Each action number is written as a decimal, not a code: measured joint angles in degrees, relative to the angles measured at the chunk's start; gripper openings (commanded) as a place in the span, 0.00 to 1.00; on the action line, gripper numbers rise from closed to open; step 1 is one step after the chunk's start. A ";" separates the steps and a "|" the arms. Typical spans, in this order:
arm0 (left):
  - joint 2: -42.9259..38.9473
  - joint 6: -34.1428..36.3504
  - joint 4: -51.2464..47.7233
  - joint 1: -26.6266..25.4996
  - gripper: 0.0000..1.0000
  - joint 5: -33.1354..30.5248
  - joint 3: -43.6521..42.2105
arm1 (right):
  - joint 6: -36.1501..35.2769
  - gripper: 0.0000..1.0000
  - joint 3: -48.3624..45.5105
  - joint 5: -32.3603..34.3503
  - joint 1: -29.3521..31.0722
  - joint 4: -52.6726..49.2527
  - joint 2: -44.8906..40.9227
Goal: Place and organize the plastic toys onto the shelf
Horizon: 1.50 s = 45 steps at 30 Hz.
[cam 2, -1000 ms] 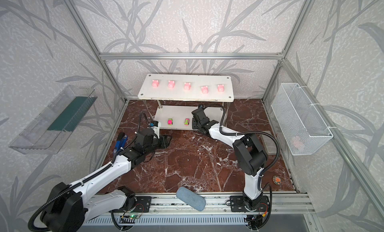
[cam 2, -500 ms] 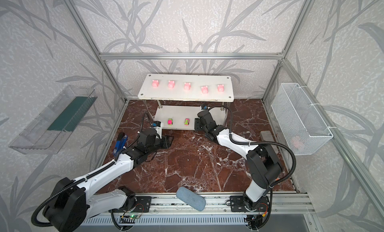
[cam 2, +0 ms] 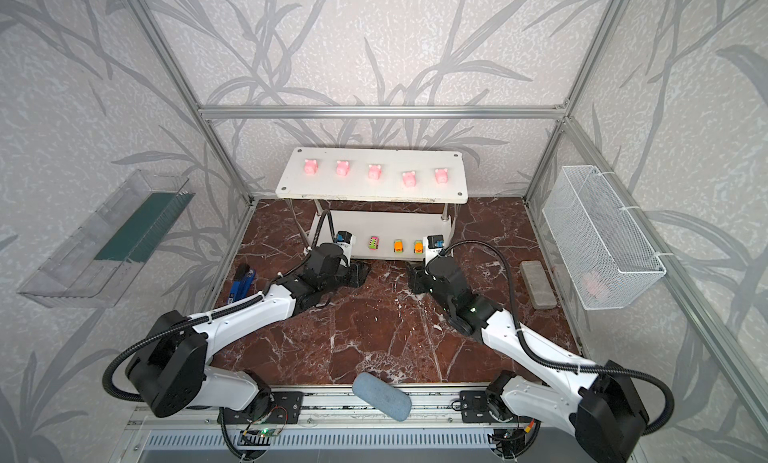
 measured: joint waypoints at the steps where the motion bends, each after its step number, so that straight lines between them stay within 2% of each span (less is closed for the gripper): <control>1: 1.09 0.09 0.37 -0.11 0.52 -0.22 0.81 | 0.00 0.55 -0.83 0.31 0.00 -0.66 -1.90; 8: 4.81 0.52 0.83 -0.42 0.52 -1.44 4.00 | 0.04 0.56 -4.39 1.73 0.00 -5.16 -10.82; 14: 1.03 0.50 0.48 -1.38 0.52 -3.34 2.32 | 0.04 0.56 -6.05 2.45 0.00 -8.79 -15.56; 17: -6.25 0.44 -0.81 -3.04 0.52 -5.60 -2.29 | 0.04 0.56 -6.91 3.19 0.00 -10.64 -17.40; 21: -20.63 0.35 -4.48 -4.57 0.55 -11.15 -9.27 | -0.07 0.56 -8.44 5.51 -0.15 -13.60 -19.43; 24: -33.16 0.87 -8.04 -4.39 0.64 -18.99 -13.88 | -0.33 0.56 -10.16 7.67 -1.55 -15.47 -20.20; 27: -44.57 3.26 -11.04 -3.56 0.75 -28.04 -17.66 | -0.57 0.56 -12.55 7.78 -6.75 -15.72 -20.57; 31: -56.85 7.39 -9.29 -0.96 0.77 -39.52 -24.15 | -0.87 0.56 -15.91 5.84 -16.28 -14.95 -20.26; 34: -62.14 10.49 -5.16 2.93 0.77 -44.57 -30.40 | -2.03 0.56 -16.68 5.60 -19.71 -13.42 -18.95; 39: -60.37 14.82 2.51 9.77 0.80 -48.37 -37.29 | -3.69 0.56 -16.63 5.70 -20.15 -8.85 -15.45; 45: -48.87 19.96 14.43 17.55 0.86 -47.58 -41.18 | -4.74 0.56 -16.63 5.90 -20.15 -4.85 -13.62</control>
